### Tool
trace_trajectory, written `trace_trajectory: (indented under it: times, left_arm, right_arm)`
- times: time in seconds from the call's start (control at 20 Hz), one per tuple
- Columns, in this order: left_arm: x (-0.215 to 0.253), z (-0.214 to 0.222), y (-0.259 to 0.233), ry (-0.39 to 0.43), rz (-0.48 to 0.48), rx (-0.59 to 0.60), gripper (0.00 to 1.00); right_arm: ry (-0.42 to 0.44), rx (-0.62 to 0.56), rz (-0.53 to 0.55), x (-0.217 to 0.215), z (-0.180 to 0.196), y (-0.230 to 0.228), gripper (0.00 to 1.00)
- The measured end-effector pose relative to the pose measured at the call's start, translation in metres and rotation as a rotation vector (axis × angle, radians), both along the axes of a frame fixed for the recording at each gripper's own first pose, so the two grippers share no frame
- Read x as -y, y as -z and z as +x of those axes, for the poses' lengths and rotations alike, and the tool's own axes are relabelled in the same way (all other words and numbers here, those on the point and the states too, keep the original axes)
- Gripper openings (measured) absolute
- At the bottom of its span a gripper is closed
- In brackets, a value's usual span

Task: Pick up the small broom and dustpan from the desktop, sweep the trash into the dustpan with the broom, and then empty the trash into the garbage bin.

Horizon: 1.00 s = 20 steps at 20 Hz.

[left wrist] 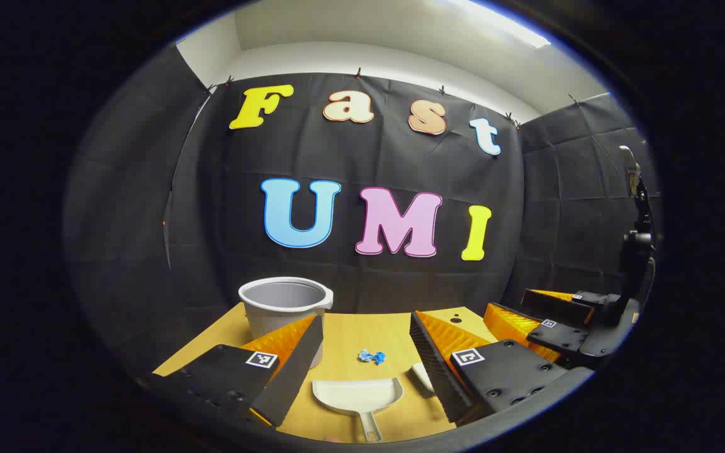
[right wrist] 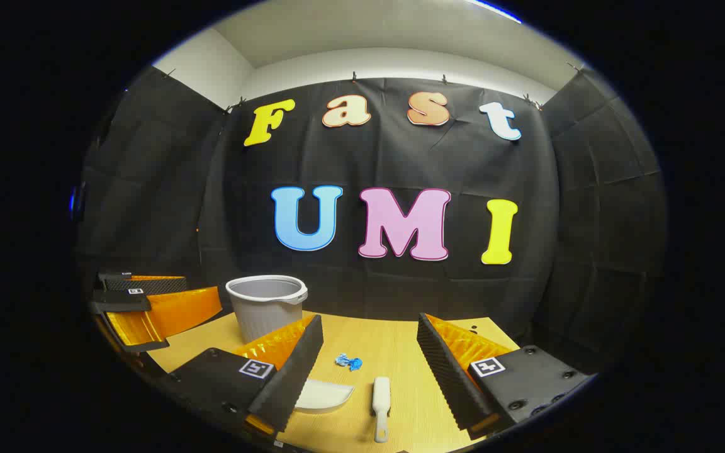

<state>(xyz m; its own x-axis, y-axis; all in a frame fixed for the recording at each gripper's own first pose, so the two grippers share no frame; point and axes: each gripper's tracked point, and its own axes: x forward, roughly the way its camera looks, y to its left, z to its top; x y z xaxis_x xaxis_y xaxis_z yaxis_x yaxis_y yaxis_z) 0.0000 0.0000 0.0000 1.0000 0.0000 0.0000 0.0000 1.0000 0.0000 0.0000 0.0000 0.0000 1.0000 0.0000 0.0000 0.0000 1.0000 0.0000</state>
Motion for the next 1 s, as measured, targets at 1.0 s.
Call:
trace_trajectory:
  times: [1.0]
  left_arm:
    - [0.014,0.05,-0.033,-0.16,-0.04,-0.035,0.83]
  right_arm:
    - [-0.069,0.02,0.026,0.061,0.071,-0.001,0.97]
